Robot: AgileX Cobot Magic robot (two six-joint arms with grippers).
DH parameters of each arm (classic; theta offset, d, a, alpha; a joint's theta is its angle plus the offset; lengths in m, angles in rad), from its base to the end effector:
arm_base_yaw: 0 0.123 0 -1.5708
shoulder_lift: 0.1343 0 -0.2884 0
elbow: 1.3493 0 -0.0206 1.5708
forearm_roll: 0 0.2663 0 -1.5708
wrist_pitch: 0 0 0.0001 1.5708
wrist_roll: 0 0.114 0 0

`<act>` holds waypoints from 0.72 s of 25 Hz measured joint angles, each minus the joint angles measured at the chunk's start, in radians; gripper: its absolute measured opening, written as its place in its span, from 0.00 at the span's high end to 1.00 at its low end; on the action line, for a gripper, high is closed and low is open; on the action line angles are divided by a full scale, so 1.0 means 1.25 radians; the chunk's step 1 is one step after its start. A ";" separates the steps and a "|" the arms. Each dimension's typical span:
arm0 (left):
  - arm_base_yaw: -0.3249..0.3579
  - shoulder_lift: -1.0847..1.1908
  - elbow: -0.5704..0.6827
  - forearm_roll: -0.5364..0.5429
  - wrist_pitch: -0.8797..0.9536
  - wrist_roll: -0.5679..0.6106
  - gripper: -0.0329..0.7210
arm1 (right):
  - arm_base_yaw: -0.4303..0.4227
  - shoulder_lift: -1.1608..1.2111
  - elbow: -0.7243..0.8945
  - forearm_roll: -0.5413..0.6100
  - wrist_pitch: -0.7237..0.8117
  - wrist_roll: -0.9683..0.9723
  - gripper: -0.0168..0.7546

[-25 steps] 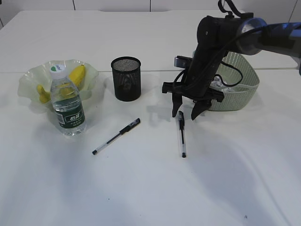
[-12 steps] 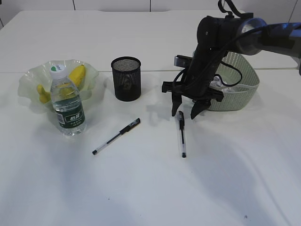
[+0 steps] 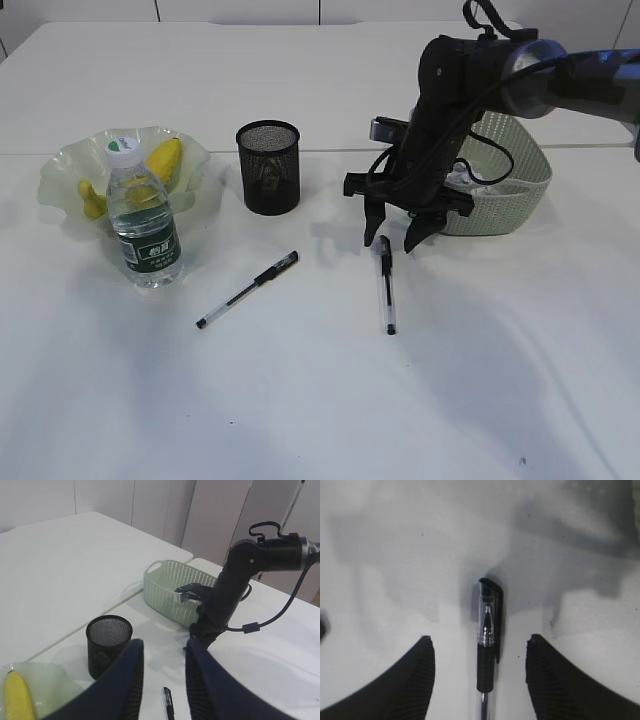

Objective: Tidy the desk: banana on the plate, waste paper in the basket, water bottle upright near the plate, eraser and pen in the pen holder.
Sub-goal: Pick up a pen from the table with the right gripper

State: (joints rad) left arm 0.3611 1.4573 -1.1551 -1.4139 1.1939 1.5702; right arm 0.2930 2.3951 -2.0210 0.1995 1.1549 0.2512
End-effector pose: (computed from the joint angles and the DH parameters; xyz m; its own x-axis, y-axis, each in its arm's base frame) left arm 0.3251 0.0108 0.3495 -0.2528 0.0713 -0.9649 0.7327 0.6654 -0.1428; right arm 0.4846 0.1678 0.1221 -0.9969 0.0347 -0.0699 0.0190 0.9766 0.2142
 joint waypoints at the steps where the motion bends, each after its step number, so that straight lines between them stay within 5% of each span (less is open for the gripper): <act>1: 0.000 0.000 0.000 0.000 0.000 0.000 0.70 | 0.000 0.000 0.000 0.000 -0.002 0.000 0.42; 18: 0.000 0.000 0.000 0.000 0.000 0.000 0.70 | 0.000 0.000 0.000 -0.001 -0.002 0.002 0.42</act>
State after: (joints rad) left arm 0.3611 1.4573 -1.1551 -1.4139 1.1939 1.5702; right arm 0.2930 2.3951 -2.0210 0.1977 1.1529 0.2536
